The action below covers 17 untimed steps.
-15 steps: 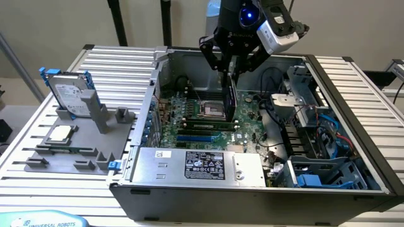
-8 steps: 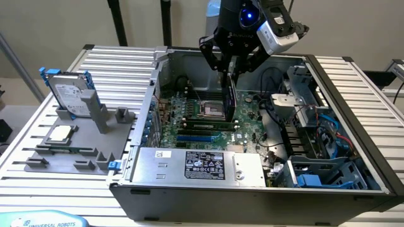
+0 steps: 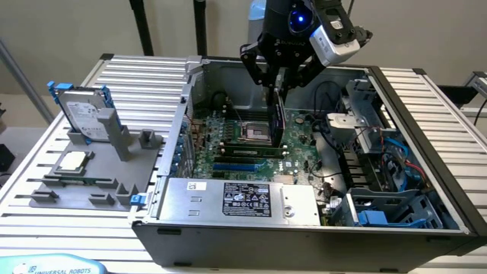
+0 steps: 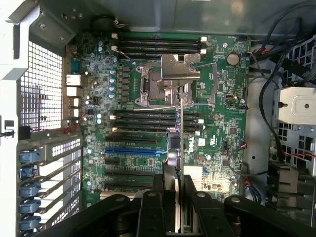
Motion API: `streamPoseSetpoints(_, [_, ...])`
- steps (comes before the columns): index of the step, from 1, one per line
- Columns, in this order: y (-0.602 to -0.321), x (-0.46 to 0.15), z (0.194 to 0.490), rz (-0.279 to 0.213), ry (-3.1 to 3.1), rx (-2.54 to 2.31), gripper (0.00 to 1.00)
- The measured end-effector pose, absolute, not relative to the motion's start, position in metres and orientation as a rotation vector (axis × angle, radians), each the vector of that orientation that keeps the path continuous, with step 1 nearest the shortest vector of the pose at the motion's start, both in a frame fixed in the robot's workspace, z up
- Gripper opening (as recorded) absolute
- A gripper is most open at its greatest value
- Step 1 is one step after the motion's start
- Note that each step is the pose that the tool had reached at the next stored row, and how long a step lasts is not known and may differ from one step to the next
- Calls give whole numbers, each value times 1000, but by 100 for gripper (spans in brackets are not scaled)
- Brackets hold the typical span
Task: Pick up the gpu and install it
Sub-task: 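Insert the gpu into the slot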
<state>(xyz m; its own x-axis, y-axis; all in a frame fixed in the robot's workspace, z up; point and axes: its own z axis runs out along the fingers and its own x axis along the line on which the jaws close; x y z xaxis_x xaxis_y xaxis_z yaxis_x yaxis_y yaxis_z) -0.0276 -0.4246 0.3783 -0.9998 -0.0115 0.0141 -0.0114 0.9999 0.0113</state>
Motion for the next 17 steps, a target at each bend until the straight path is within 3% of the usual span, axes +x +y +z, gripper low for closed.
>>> streamPoseSetpoints(17, [-425,-28,366,-17,-3096,433,27])
